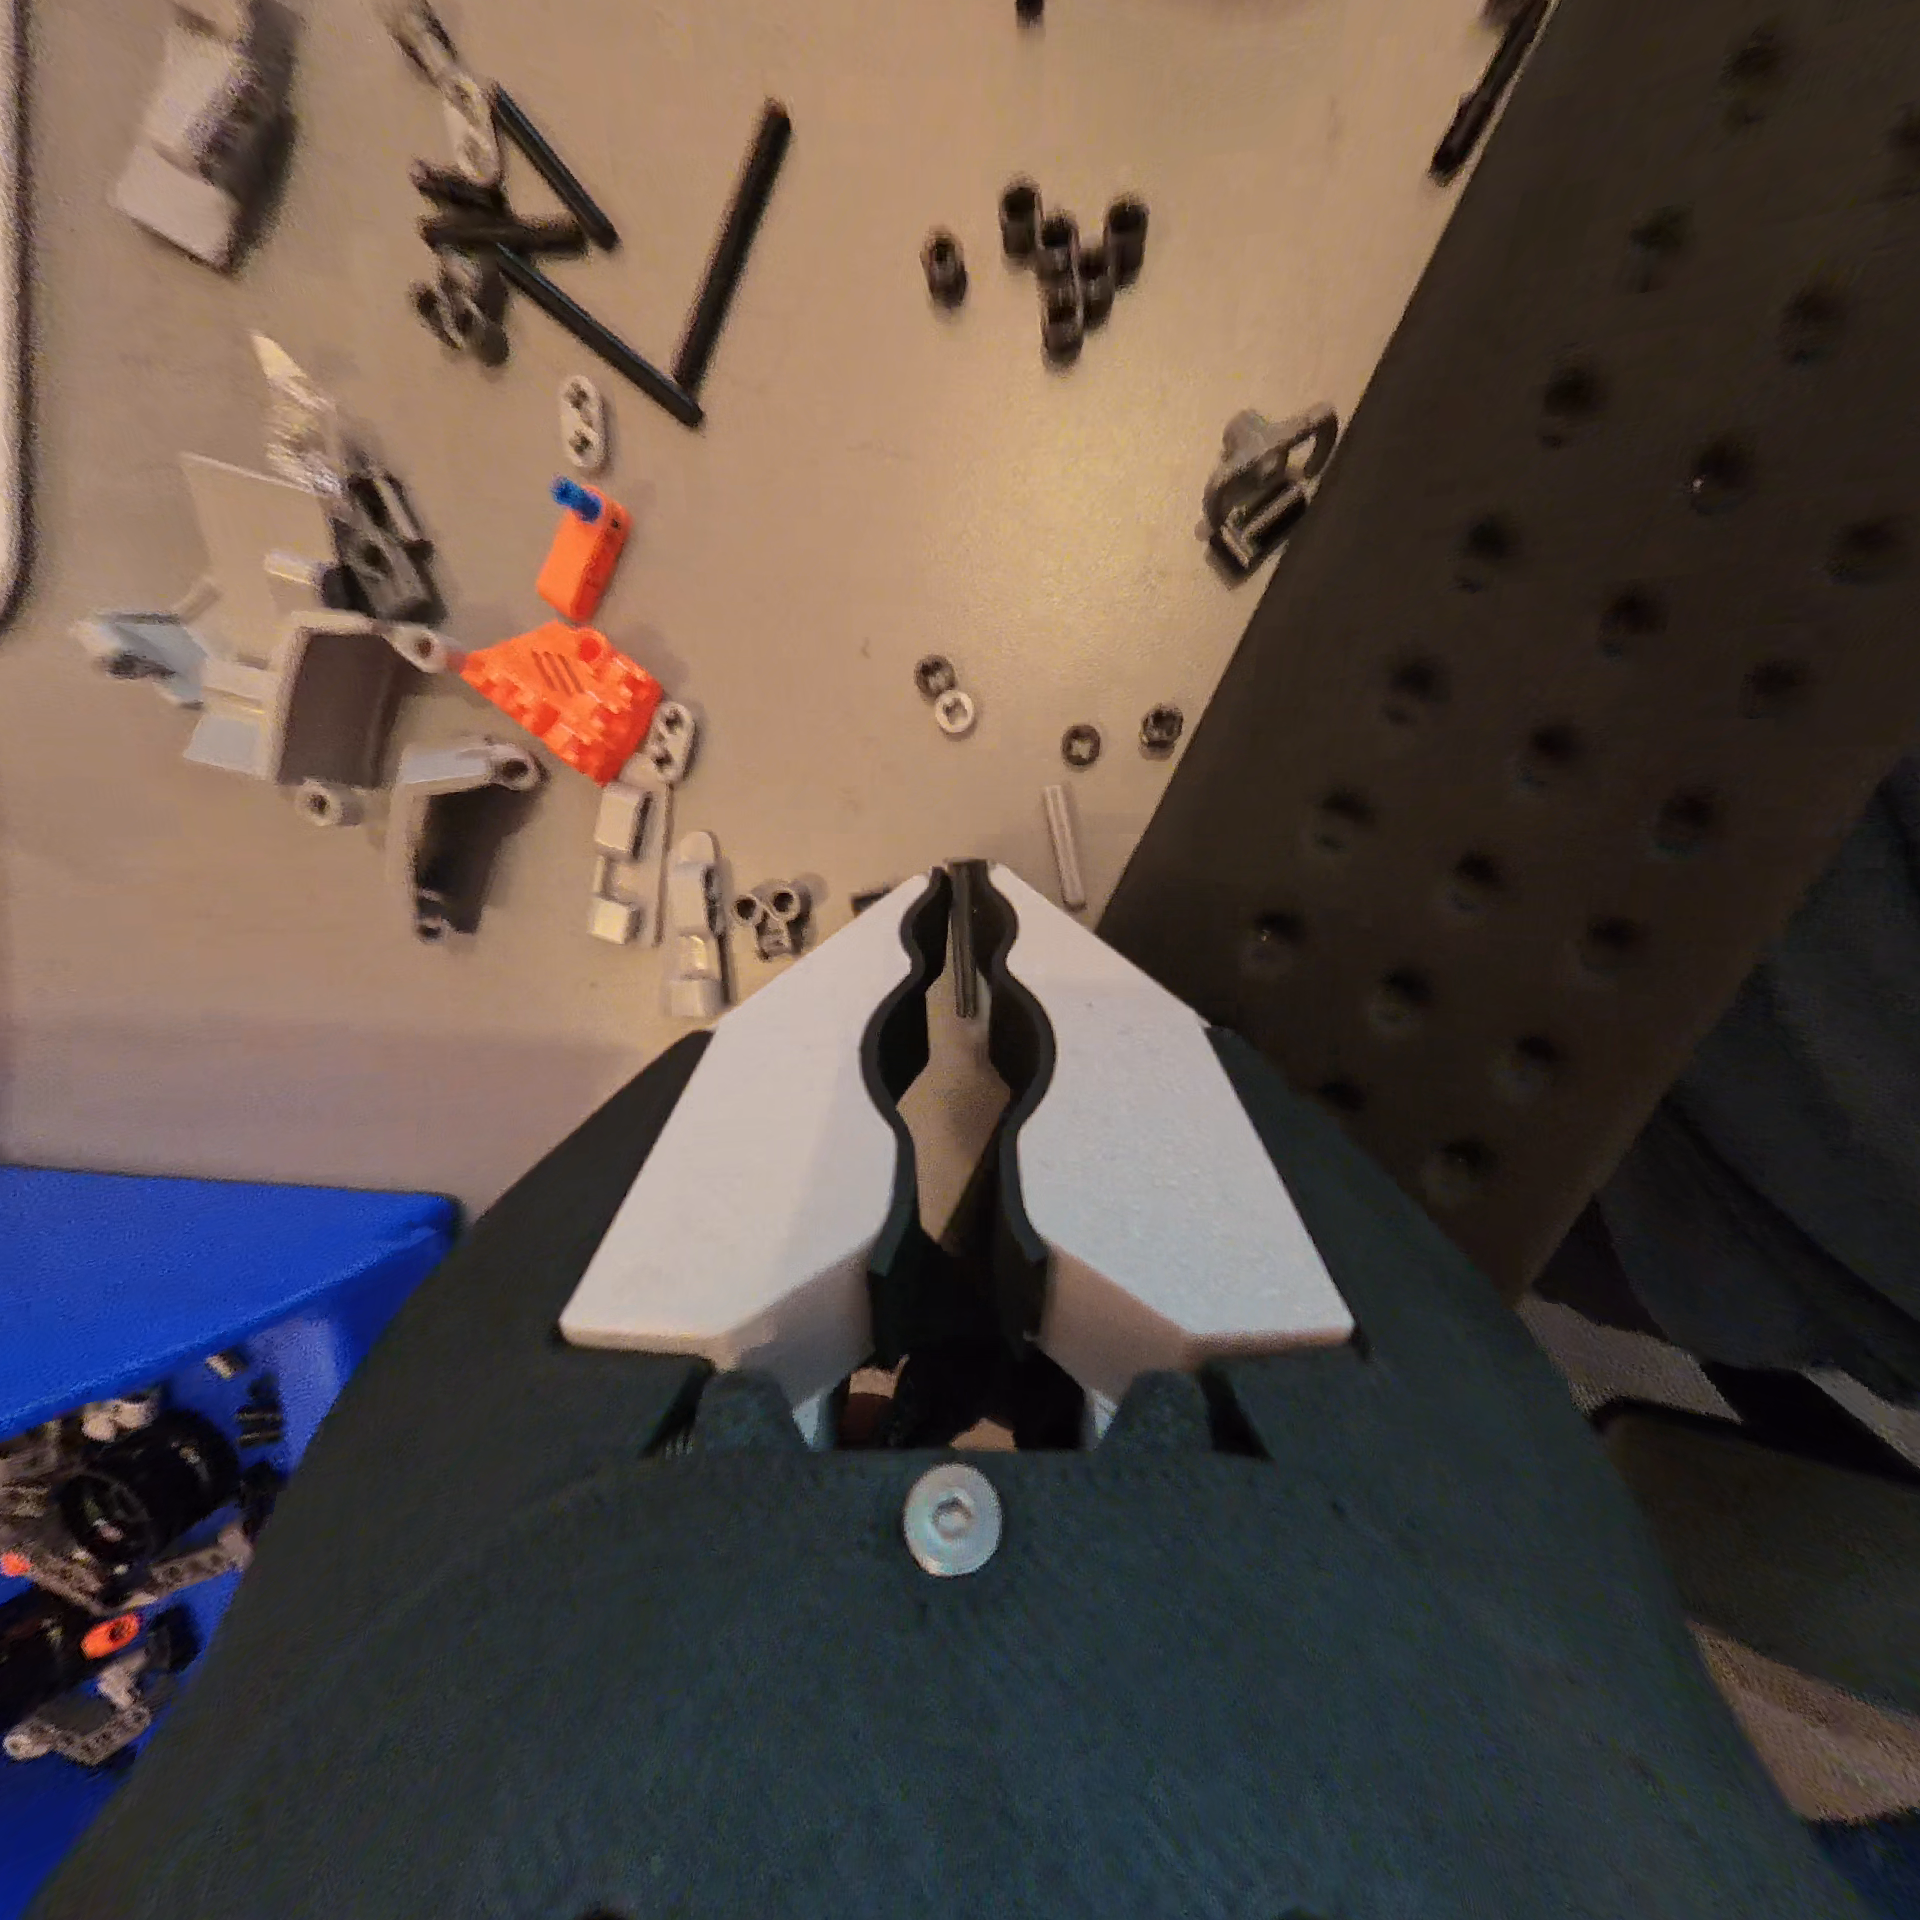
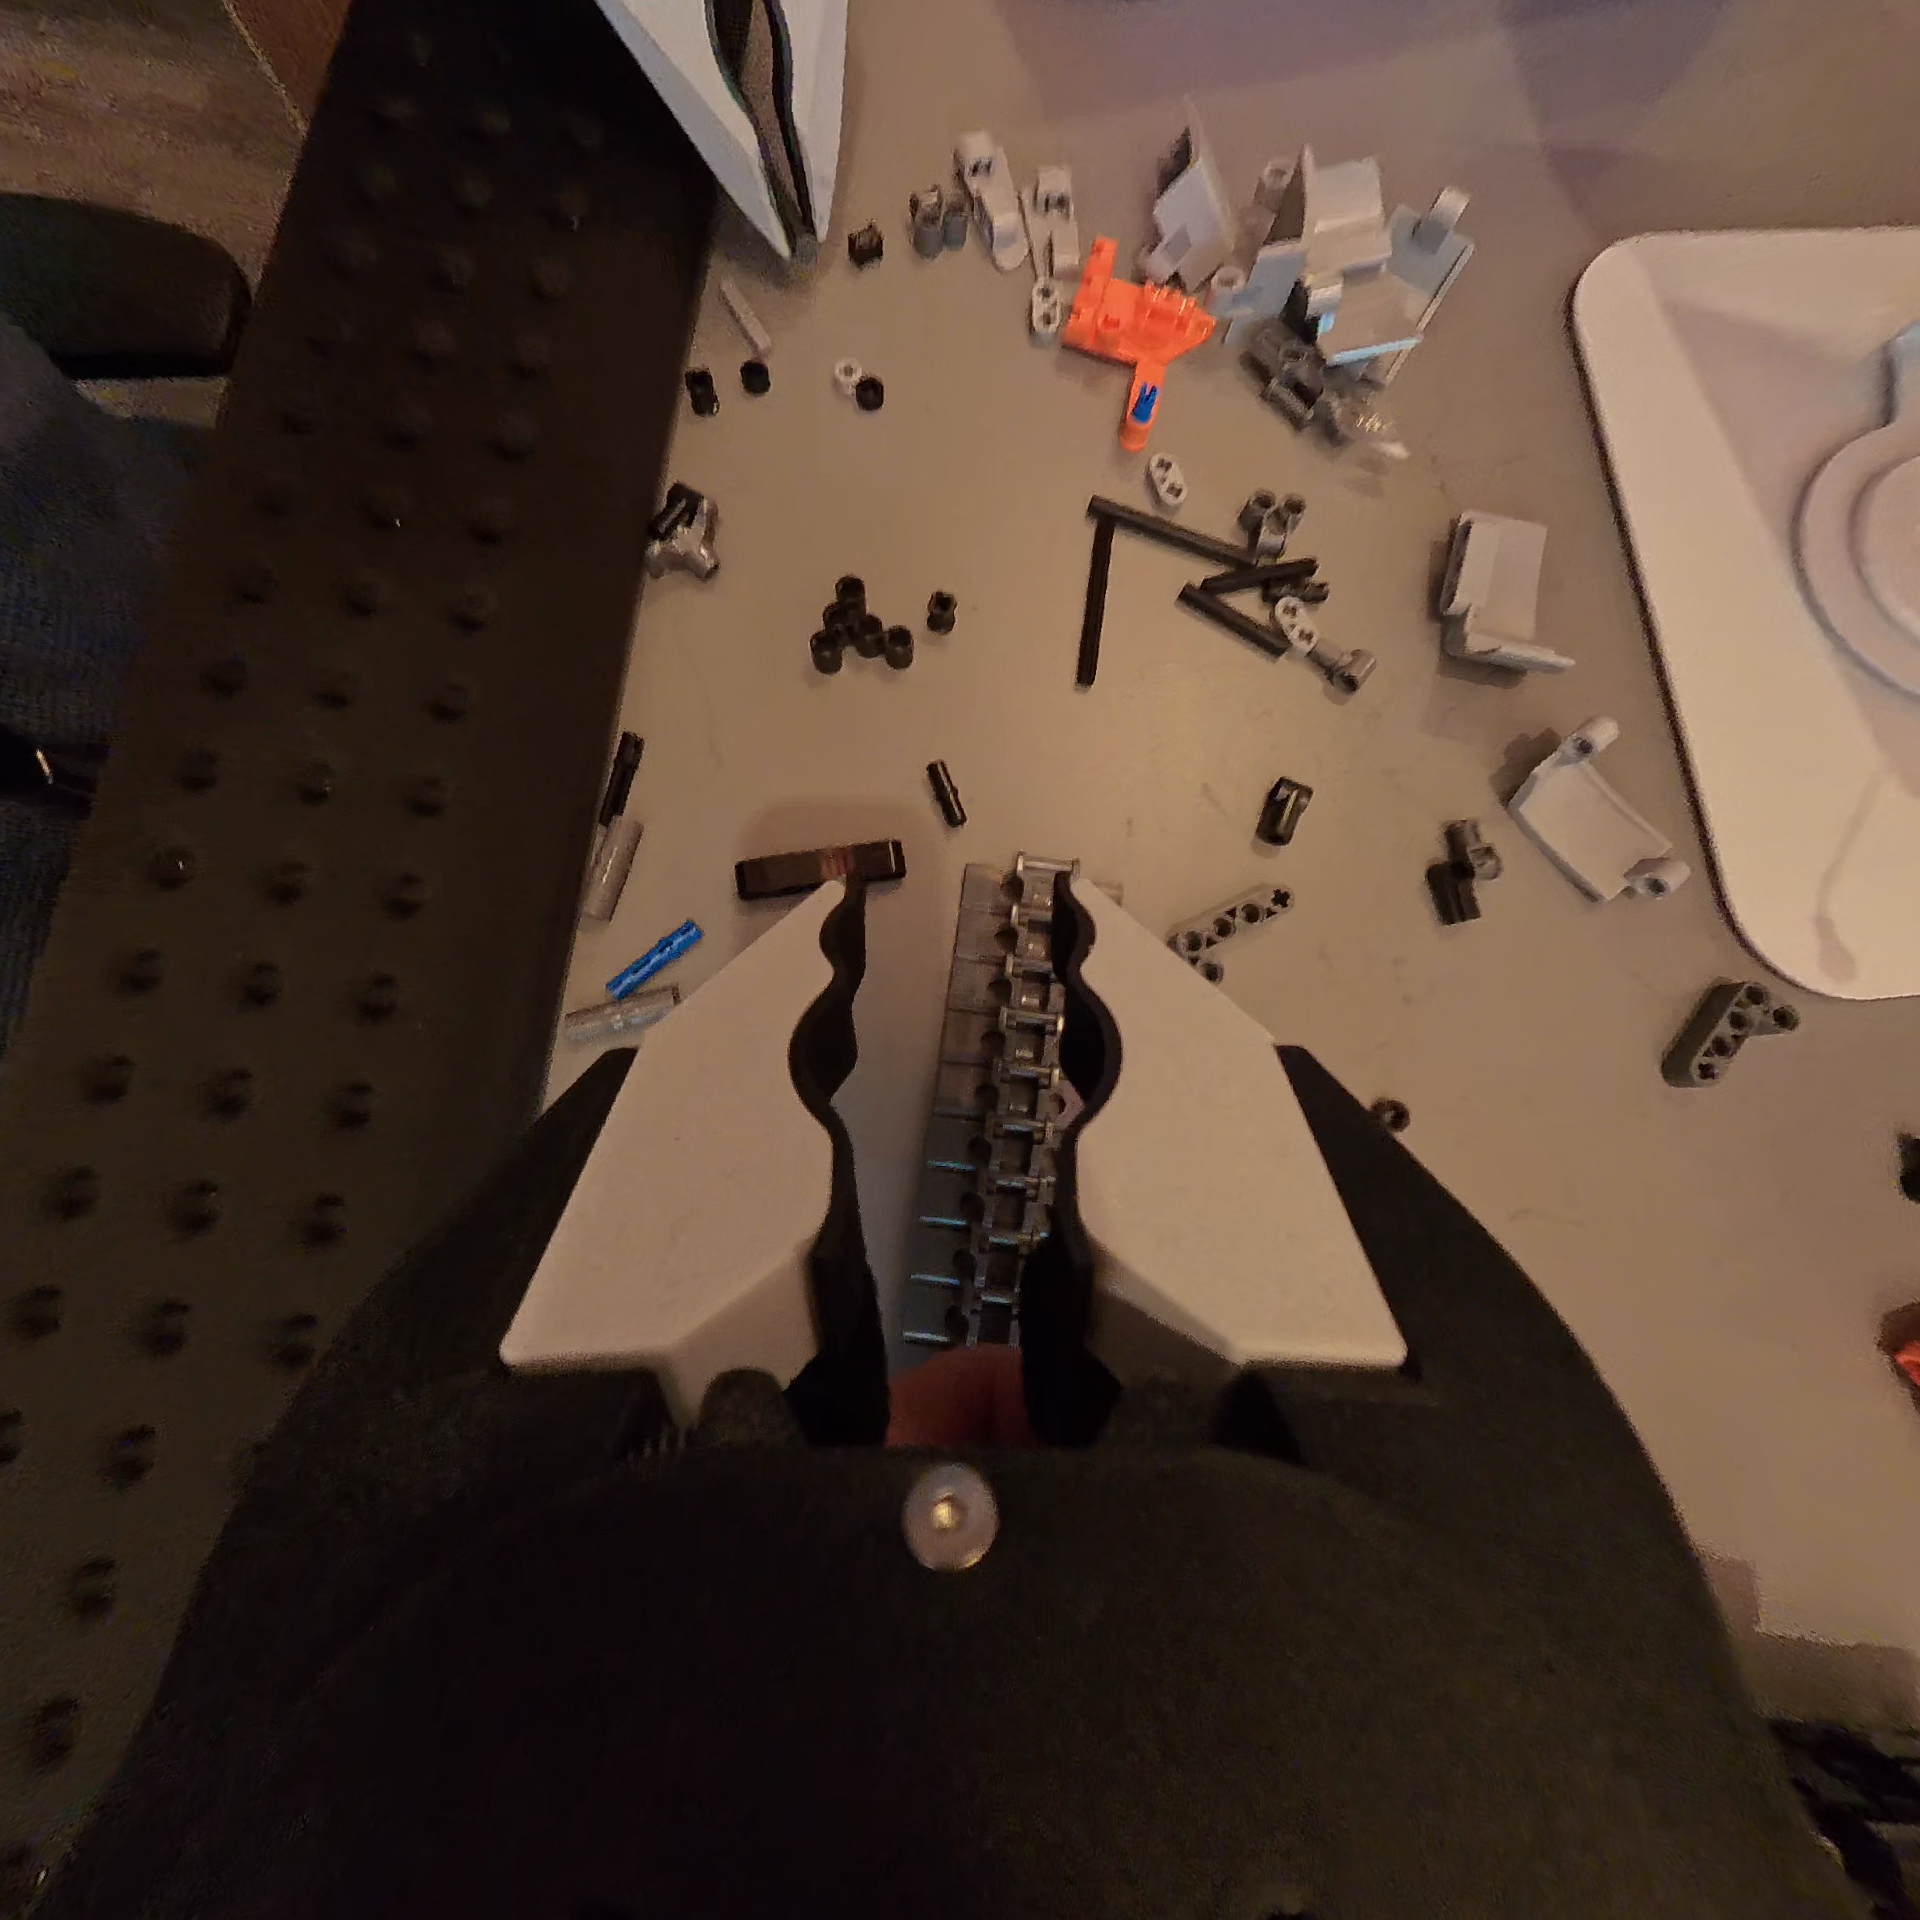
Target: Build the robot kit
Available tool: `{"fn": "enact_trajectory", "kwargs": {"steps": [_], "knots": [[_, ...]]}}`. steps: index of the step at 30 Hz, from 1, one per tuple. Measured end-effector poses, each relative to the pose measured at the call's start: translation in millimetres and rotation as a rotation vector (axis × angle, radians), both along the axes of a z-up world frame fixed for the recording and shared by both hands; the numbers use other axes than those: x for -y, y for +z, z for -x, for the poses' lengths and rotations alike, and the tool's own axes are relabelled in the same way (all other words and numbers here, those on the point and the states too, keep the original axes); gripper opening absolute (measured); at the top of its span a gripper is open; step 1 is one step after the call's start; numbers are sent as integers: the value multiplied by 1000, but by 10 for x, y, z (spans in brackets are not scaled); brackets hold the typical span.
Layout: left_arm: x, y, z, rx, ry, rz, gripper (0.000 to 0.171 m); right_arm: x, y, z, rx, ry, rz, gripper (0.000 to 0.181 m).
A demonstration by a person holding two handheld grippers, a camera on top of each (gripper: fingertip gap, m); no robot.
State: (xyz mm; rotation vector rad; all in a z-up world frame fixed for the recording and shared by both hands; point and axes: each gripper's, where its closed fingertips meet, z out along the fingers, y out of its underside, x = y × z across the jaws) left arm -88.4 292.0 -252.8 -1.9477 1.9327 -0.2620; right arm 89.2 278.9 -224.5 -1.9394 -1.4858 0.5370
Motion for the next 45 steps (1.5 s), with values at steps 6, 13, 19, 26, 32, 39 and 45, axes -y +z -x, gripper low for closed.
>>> {"fn": "enact_trajectory", "kwargs": {"steps": [6,13,19,26,32,39,45], "knots": [[-104,571,-606,311,-8,-117,4,-16,320,155,-114,-1,-144,24],[-222,852,-1139,404,-90,-404,3,-46,685,234,-342,-98,-125,18],[-186,964,-1457,447,-164,-567,3,-119,780,199,-432,-152,-118,18],[-149,1004,-1661,499,-191,-635,2,-189,872,124,-495,-190,-116,19],[-143,1087,-1733,548,-192,-680,3,-222,944,87,-537,-210,-128,16],[-157,1191,-1760,627,-167,-696,3,-251,996,31,-558,-226,-134,17],[-166,1240,-1774,661,-161,-716,3,-253,1022,5,-585,-226,-110,21]]}}
